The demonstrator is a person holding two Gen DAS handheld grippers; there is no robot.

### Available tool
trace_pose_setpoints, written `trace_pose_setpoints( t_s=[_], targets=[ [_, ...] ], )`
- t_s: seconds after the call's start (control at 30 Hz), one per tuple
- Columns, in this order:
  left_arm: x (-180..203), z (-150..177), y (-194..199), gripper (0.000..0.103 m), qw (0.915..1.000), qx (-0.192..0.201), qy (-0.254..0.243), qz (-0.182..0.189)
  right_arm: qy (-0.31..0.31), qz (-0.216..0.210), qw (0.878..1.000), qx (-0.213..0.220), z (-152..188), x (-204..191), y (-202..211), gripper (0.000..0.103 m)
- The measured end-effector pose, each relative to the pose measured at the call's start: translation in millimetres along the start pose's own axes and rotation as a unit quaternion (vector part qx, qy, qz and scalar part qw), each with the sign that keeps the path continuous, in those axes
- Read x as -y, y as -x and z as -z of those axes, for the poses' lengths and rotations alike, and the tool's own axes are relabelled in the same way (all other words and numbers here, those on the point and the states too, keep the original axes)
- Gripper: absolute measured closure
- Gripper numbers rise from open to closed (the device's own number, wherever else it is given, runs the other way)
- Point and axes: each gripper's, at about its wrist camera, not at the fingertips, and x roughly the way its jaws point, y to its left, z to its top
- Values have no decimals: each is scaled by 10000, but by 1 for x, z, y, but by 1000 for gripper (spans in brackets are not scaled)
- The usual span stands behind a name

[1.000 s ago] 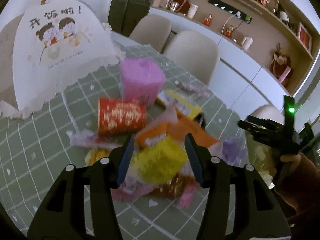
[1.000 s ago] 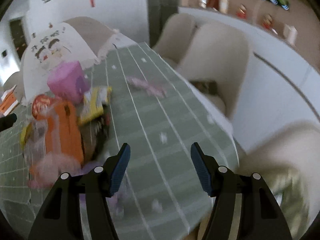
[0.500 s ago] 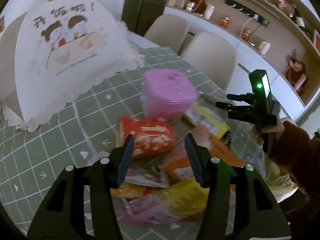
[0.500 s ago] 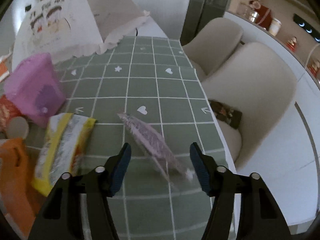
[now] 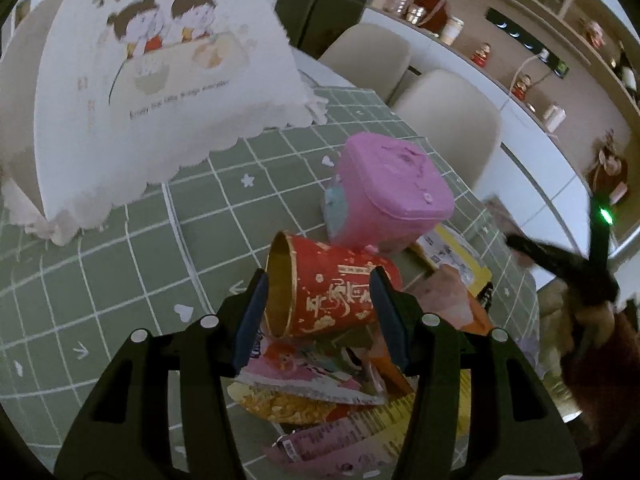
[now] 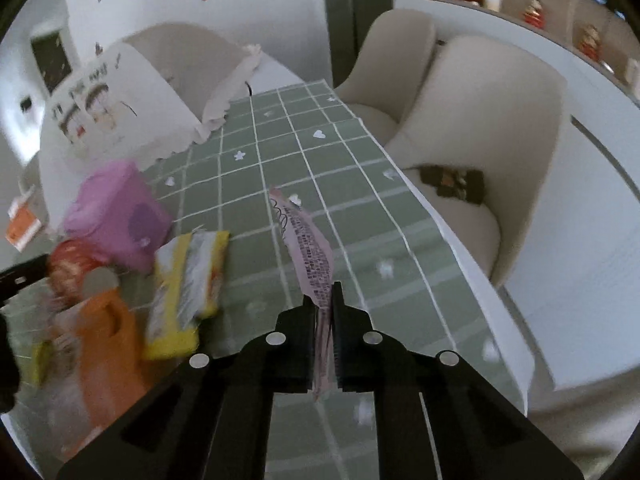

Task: Collect trash
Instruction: 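Carry the red can and pink wrapper to the bin and release them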

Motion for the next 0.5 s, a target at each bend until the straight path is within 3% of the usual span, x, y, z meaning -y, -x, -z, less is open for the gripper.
trace_pose_setpoints(
  t_s=[0.2,0.3,0.37,0.5],
  targets=[
    [4,-2,-8,57,9995,-127,192,217,-384,41,9992,53,43,3,45,94],
    [16,-2,-3,75,9993,-149,131,323,-488,-46,9988,29,67,1,66,94],
    [25,0,1,92,9990,-163,28,413,-515,-39,9987,52,79,-2,77,94],
    [45,3,14,100,9990,-74,-253,371,-642,-53,9978,178,98,-3,98,94]
  ],
)
